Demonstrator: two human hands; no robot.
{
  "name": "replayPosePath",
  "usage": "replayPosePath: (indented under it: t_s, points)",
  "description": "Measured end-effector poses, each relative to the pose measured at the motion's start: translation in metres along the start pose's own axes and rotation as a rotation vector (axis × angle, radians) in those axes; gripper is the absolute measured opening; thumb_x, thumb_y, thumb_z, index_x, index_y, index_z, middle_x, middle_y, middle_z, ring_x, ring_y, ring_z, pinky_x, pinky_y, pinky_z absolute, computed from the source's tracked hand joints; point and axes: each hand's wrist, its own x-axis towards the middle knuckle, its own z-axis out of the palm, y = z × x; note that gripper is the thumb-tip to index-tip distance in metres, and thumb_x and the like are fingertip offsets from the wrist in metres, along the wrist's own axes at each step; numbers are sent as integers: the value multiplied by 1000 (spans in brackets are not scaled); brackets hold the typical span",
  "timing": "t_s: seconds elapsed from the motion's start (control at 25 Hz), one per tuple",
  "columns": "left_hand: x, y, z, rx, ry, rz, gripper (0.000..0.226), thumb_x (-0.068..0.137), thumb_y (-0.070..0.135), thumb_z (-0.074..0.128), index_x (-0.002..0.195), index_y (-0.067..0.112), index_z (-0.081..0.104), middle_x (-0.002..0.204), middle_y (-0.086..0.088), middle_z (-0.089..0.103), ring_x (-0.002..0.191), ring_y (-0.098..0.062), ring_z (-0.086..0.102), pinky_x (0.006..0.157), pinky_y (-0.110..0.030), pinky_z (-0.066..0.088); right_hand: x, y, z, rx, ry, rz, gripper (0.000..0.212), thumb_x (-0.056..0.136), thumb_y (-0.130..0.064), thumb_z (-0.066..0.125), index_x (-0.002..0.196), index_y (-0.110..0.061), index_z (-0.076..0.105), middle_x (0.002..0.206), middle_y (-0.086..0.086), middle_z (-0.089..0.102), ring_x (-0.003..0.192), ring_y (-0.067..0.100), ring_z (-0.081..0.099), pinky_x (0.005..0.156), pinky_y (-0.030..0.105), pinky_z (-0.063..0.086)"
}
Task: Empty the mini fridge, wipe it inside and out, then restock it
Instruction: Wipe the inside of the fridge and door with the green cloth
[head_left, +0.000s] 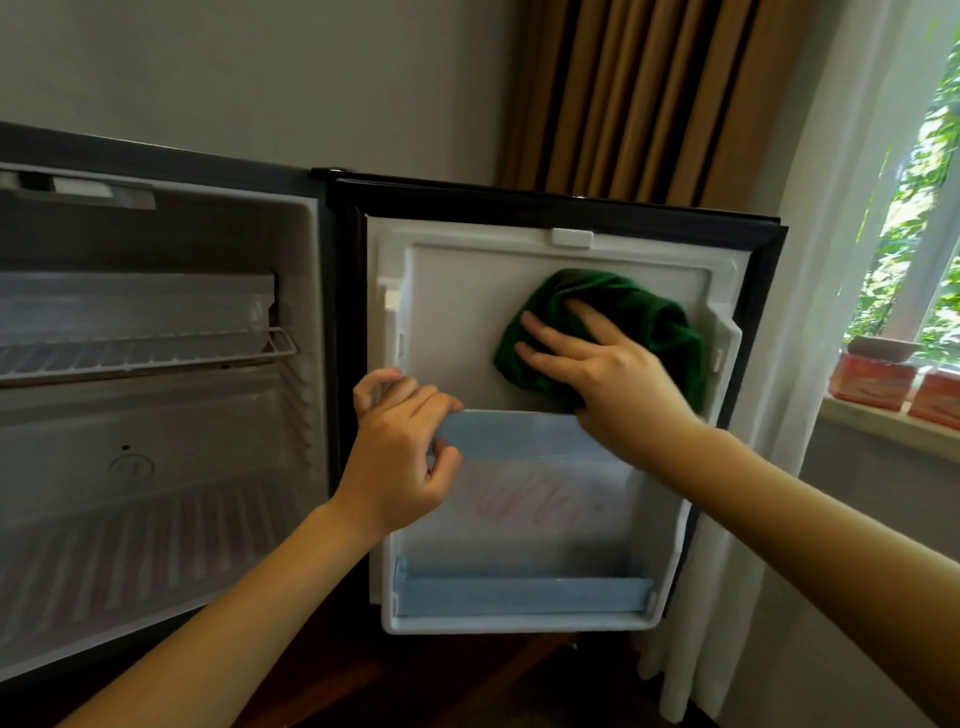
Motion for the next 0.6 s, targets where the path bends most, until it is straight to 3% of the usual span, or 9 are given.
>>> replayPosePath:
  t_s: [0.08,0.2,0.28,0.44,0.52,0.6]
  points:
    - [0,1,3,16,-7,-5,27,71,19,43,83,10,66,71,3,57,75,-13,48,100,-25,20,24,-24,13,60,-5,-108,50,74,-3,43,114,-18,70,130,2,61,118,38,56,79,44,57]
    - [1,-1,3,50,-24,19,26,71,17,43,84,11,65,70,4,55,76,-13,48,101,-25,20,41,-34,23,77,-11,-220,47,79,-10,38,111,-20,72,125,-1,64,118,33,58,68,38,58]
    - [1,-1,3,65,-29,28,28,73,16,42,86,10,66,72,3,56,78,-13,48,101,-26,21,22,-10,21,67,0,-246,46,78,-4,42,109,-20,72,124,-2,65,118,32,58,68,38,59]
    - [1,-1,5,76,-22,-8,31,73,16,39,85,8,67,72,2,58,78,-13,47,103,-24,18,-30,55,7,-13,-160,-99,61,51,11,77,104,-18,74,116,0,68,111,38,60,67,50,59]
    - [4,2,9,109,-56,17,32,72,16,40,87,8,66,73,1,58,79,-14,46,105,-23,15,-34,69,7,-2,-207,-14,60,52,11,78,104,-18,73,117,0,68,114,38,58,71,53,58]
    - [5,2,13,139,-59,23,33,73,16,39,90,7,66,74,1,58,81,-16,46,107,-23,13,-29,67,13,116,-110,114,55,61,11,72,109,-16,70,121,1,66,121,36,53,89,55,52]
